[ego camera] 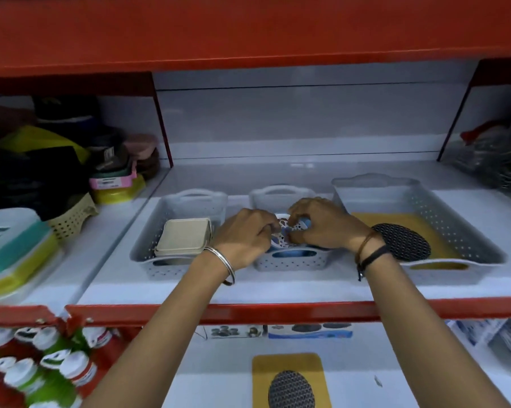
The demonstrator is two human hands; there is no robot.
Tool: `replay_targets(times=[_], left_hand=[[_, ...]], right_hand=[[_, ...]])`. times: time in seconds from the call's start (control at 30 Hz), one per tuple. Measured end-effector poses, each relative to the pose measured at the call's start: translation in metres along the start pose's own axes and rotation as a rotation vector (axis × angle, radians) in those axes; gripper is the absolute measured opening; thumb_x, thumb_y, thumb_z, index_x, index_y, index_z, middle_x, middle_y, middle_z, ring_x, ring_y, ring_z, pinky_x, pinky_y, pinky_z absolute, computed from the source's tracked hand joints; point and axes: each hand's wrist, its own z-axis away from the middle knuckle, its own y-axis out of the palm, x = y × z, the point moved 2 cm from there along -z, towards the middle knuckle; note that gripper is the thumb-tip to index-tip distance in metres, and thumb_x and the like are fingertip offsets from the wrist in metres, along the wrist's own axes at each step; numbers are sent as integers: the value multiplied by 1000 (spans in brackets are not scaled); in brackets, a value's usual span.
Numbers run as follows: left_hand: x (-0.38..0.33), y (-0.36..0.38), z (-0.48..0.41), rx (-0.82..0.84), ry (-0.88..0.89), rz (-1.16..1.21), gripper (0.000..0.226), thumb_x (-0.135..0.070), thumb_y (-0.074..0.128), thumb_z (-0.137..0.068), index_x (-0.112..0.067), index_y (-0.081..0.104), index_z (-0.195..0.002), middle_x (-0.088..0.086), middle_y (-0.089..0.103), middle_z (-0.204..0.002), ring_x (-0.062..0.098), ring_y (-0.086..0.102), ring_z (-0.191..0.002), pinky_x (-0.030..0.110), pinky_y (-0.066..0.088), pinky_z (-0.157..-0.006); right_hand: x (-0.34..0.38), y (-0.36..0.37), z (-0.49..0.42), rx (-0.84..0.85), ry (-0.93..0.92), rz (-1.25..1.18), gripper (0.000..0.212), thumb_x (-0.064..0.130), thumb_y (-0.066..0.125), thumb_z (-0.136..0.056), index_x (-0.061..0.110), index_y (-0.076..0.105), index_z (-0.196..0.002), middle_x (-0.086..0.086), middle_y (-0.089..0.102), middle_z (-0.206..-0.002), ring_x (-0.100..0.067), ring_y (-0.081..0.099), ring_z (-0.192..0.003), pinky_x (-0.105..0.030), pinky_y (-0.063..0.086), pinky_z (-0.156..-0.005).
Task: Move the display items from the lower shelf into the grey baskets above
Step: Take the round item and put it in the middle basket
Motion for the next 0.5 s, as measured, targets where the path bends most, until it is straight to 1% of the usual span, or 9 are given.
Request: replay_targets(times=[0.07, 0.1, 0.13, 0.17, 0.23, 0.3, 0.37, 0.4, 0.5], left_hand=[[0, 0, -1, 37, 12, -11, 34, -8, 39, -89, -17, 68, -105, 6, 67, -114, 27, 59, -101, 26, 36, -65], [0, 2, 0, 71, 20, -7, 35, -9, 38, -88, -17, 68, -103, 7, 68, -112, 28, 60, -100, 28, 41, -68], [1, 4, 0, 107, 31, 8, 36, -10, 37, -86, -17, 68, -101, 9, 69, -109, 29, 61, -98, 32, 49, -74], [3, 5, 0, 138, 41, 26, 38, -13, 34, -83, -16, 68, -100, 11, 70, -106, 30, 62, -94, 38, 53, -78], [5, 7, 0, 160, 48, 44, 42, -18, 30, -79, -16, 67, -99, 12, 70, -104, 30, 63, -91, 42, 54, -80], [4, 8, 0, 144, 46, 43, 40, -18, 32, -84, -16, 66, -103, 12, 69, -107, 30, 62, -93, 41, 54, -83], [-1, 6, 4, 59, 41, 33, 33, -14, 38, -91, -16, 63, -112, 11, 67, -113, 29, 59, -100, 33, 50, -86], [-3, 4, 9, -33, 56, 21, 33, -13, 40, -90, -15, 61, -115, 9, 66, -114, 28, 58, -102, 29, 46, -84], [-17, -5, 38, -357, 173, 75, 35, -11, 41, -85, -8, 62, -113, 9, 67, -110, 25, 59, -101, 30, 43, -91]], right_hand=[[0, -1, 1, -1, -16, 3, 24, 39, 60, -80, 23, 72, -93, 6, 62, -124, -21, 53, -113, -44, 36, -105], [1, -1, 2, 0, -12, 11, 21, 35, 57, -81, 25, 73, -91, 6, 65, -121, -22, 54, -112, -45, 36, -105], [0, 2, 3, -4, 2, 34, 21, 31, 54, -82, 27, 73, -90, 5, 67, -118, -25, 54, -111, -45, 37, -104], [1, 4, 4, -14, 16, 60, 23, 29, 51, -82, 29, 73, -89, 5, 67, -117, -27, 54, -111, -44, 36, -103], [1, 9, 5, -26, 37, 98, 25, 25, 48, -84, 28, 73, -88, 4, 67, -116, -29, 53, -111, -41, 33, -102], [3, 8, 6, -76, 37, 86, 24, 22, 49, -85, 28, 72, -92, 2, 66, -117, -29, 53, -112, -42, 34, -103], [6, 4, 14, -205, 15, 38, 24, 22, 53, -85, 25, 68, -105, -1, 65, -121, -29, 55, -114, -45, 36, -105], [9, 0, 21, -302, -20, -5, 27, 21, 54, -85, 22, 66, -110, -2, 65, -121, -27, 57, -113, -45, 37, -105], [26, -10, 59, -589, -193, -148, 28, 18, 54, -85, 14, 64, -110, -5, 67, -112, -21, 61, -102, -40, 42, -98]])
